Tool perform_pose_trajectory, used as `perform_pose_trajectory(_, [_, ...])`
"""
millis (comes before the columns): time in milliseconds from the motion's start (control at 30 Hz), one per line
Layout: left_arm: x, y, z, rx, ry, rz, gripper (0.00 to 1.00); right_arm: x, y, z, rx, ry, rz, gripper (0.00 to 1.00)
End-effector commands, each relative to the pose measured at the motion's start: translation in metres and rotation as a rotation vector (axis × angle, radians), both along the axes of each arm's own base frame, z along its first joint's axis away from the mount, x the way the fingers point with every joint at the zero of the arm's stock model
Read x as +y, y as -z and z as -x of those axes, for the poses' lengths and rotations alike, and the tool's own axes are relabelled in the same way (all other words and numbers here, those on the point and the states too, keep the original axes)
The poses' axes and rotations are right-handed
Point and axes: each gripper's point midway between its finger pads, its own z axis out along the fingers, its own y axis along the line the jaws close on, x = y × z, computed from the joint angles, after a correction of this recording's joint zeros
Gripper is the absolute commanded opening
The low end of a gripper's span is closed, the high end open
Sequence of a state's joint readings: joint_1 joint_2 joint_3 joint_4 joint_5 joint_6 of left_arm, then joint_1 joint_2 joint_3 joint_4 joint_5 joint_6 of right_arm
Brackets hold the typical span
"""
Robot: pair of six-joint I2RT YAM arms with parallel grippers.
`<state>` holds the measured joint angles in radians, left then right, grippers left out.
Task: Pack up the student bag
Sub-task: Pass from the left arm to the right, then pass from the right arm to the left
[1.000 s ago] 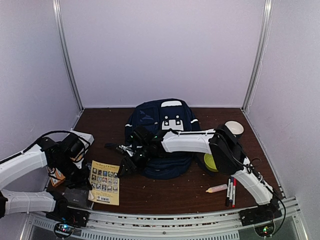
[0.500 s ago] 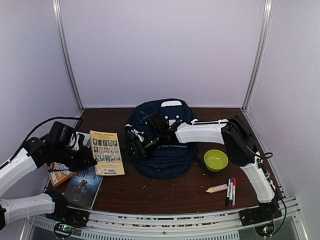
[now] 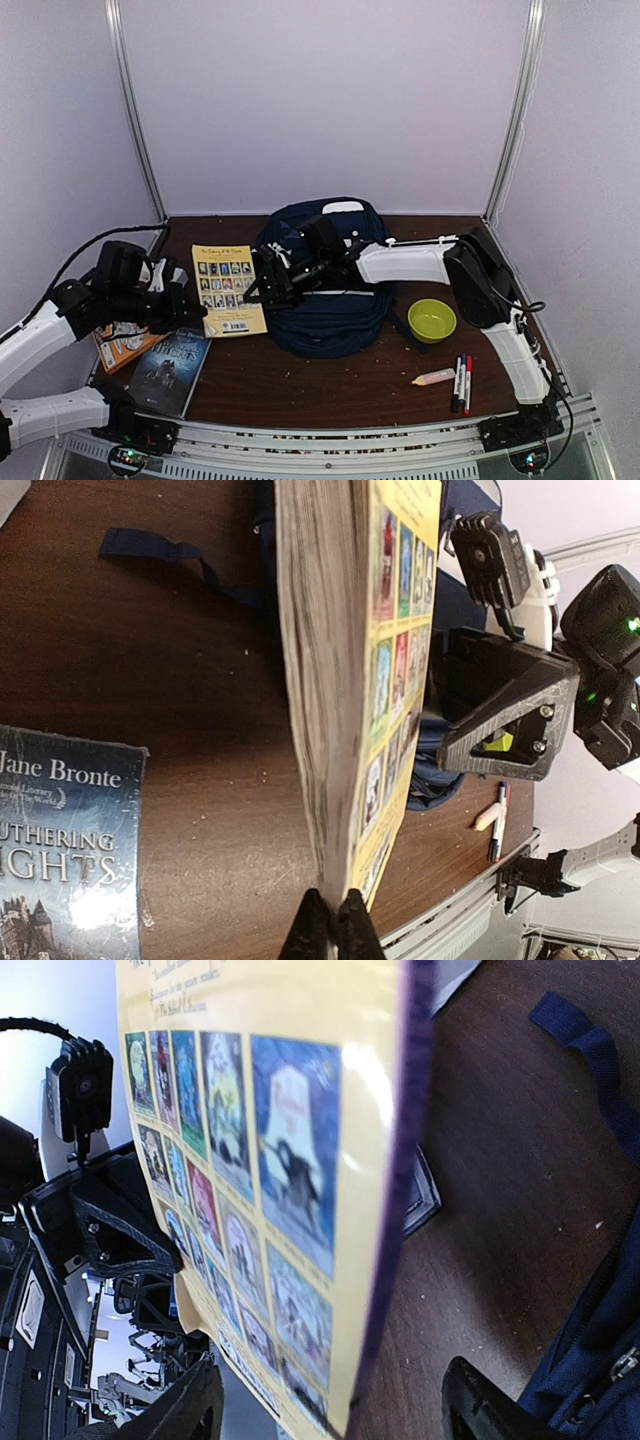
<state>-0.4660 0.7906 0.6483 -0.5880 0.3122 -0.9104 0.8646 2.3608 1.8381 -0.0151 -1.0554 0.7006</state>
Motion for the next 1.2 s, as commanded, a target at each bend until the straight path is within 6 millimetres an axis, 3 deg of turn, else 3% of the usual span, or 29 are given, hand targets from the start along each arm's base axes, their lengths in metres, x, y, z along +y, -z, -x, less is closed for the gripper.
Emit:
perform_pose_trajectory(0, [-0.019,-0.027,-0.006,-0.096,0.091,0.068,0.00,0.003,-0.043,0.008,-0.023,-0.036,-0.120,0.74])
perform_pose_trajectory(67, [-0.021,-0.027,-0.006,-0.097,0.104,0.079,0.00,0.003,-0.053,0.011,0.003,-0.048,-0.169,0.67])
perform_pose_trajectory(167, [-0.025,-0.027,-0.007,-0.106,0.121,0.089,0.00,0.001,-0.077,0.012,0.030,-0.055,-0.289,0.48])
perform_pose_trajectory(333, [-0.029,-0.026,-0.013,-0.121,0.145,0.071,0.00,-0.018,-0.102,0.005,0.035,-0.029,-0.363,0.09])
perform_pose_trajectory(367, [-0.028,-0.026,-0.017,-0.128,0.142,0.058,0.15,-0.024,-0.108,0.002,0.016,-0.019,-0.363,0.02])
perform_pose_trajectory(433, [-0.028,-0.023,-0.026,-0.138,0.131,0.031,0.45,-0.037,-0.109,-0.006,-0.022,0.021,-0.332,0.00])
perform_pose_trajectory(533, [-0.033,-0.025,-0.042,-0.188,0.125,0.027,0.63,-0.060,-0.114,-0.019,-0.136,0.083,-0.265,0.00])
perform_pose_trajectory(700, [-0.053,-0.034,-0.066,-0.307,0.177,0.076,0.71,-0.090,-0.118,-0.032,-0.251,0.120,-0.185,0.00])
perform_pose_trajectory(800, [-0.069,-0.059,-0.071,-0.424,0.226,0.188,0.75,-0.104,-0.110,-0.040,-0.283,0.148,-0.124,0.00])
perform_pose_trajectory(967, [-0.068,-0.083,-0.079,-0.531,0.198,0.200,0.75,-0.124,-0.096,-0.058,-0.326,0.202,-0.035,0.00])
perform_pose_trajectory(1100, [-0.076,-0.097,-0.086,-0.575,0.199,0.231,0.80,-0.129,-0.104,-0.058,-0.341,0.199,-0.037,0.00])
perform_pose_trajectory(1167, [-0.084,-0.100,-0.091,-0.595,0.206,0.216,0.97,-0.129,-0.109,-0.054,-0.339,0.186,-0.050,0.00])
